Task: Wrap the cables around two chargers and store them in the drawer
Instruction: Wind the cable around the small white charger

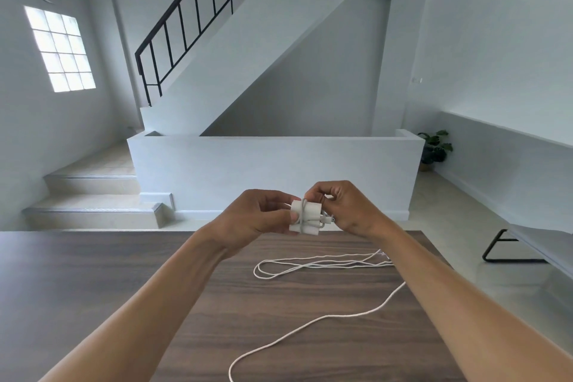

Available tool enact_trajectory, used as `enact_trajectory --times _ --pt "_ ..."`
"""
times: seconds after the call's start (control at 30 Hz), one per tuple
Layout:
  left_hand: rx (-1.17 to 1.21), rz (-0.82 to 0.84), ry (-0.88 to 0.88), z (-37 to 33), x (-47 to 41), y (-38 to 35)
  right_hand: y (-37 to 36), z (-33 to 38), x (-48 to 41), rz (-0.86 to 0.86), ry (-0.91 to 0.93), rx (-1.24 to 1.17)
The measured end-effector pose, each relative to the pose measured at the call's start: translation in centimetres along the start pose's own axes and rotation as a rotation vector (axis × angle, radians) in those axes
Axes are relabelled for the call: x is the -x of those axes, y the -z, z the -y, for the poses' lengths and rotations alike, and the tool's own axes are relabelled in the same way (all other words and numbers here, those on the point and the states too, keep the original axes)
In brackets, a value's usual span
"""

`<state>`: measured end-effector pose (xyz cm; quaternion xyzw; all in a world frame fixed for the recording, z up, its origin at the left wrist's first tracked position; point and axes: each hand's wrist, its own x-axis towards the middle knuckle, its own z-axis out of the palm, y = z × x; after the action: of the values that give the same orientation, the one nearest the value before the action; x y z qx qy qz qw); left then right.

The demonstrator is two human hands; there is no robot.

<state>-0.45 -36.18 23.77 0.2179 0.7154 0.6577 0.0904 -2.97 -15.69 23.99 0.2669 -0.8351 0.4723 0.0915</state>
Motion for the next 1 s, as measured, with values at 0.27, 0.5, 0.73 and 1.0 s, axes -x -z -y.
enact_trajectory --times 0.27,0.5,0.73,1.0 --pt "0.318 -0.142 -0.015 -0.1 -1.1 -1.1 -2.2 -1.4 1.2 -0.152 -0.12 -0.05" --pt "0.293 -0.276 -0.01 -0.3 -2.7 -1.6 -5.1 -1.4 1.9 -0.302 -0.071 0.331" --pt "0.216 -0.421 0.033 0.3 -3.1 -1.4 -5.1 -0.5 2.0 -0.183 -0.108 0.538" --pt "-0.196 -0.461 -0.013 1.3 -3.0 -0.4 -4.4 1.7 1.9 -0.068 -0.128 0.642"
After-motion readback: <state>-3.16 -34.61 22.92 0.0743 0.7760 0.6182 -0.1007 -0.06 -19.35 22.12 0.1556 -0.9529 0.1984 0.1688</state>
